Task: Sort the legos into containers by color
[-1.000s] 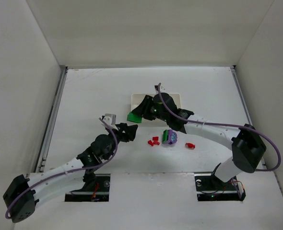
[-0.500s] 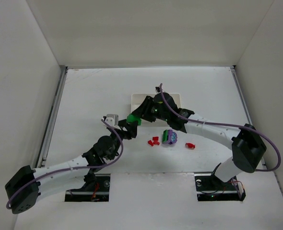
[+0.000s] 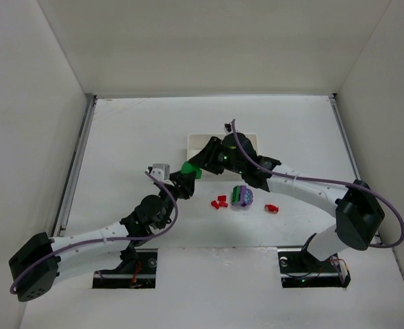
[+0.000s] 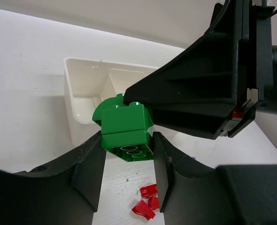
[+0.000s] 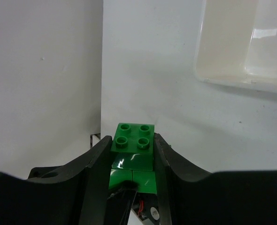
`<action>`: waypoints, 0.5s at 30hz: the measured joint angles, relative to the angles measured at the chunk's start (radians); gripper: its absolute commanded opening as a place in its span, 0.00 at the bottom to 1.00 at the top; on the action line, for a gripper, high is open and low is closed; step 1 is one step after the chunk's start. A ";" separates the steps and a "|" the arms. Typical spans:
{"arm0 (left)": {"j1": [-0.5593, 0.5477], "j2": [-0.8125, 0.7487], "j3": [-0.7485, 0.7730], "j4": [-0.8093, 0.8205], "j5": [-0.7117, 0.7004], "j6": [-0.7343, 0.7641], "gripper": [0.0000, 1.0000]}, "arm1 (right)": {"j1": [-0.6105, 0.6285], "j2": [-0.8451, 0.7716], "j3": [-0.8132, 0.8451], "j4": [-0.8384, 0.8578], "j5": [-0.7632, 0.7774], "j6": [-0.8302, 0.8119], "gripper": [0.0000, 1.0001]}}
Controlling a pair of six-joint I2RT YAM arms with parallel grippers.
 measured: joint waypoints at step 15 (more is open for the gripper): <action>-0.004 0.008 0.000 0.021 -0.016 -0.016 0.38 | 0.004 -0.001 -0.002 0.013 0.008 -0.001 0.32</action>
